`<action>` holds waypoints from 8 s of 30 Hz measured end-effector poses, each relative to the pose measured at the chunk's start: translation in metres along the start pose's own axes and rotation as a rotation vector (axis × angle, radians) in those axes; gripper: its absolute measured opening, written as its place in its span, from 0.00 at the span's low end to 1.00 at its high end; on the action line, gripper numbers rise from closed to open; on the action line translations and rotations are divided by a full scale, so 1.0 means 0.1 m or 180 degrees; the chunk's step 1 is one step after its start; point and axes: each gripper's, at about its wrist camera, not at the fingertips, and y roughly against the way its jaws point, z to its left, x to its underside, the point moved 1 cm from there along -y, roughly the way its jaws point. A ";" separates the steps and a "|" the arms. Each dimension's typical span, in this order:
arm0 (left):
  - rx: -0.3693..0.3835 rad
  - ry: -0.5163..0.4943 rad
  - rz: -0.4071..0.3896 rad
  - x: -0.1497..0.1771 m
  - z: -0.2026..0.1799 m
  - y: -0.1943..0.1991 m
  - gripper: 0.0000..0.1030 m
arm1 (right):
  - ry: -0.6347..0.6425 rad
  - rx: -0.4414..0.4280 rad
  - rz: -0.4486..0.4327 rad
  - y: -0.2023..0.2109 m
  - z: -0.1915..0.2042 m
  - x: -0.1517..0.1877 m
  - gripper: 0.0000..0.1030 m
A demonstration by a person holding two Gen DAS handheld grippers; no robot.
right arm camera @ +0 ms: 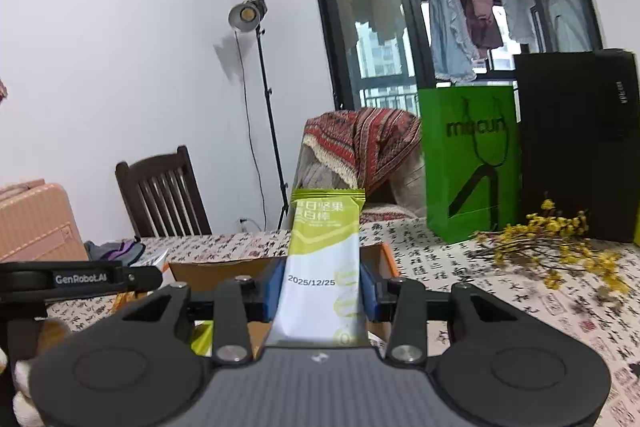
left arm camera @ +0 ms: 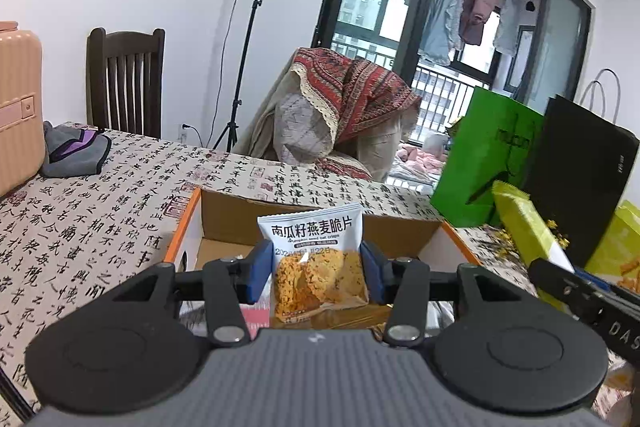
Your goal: Organize snacks
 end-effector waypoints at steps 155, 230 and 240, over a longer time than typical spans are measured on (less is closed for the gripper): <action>0.0262 -0.0363 0.1159 1.56 -0.57 0.64 1.00 | -0.0336 0.0507 0.0359 1.65 -0.86 1.30 0.51; 0.0502 -0.0197 -0.0072 0.34 -0.04 1.03 0.47 | 0.0197 0.0211 -0.0033 1.03 0.13 0.38 0.51; 0.0276 -0.0072 -0.0029 -0.01 0.09 0.49 0.47 | 0.0192 0.0124 0.0018 0.38 0.25 -0.02 0.51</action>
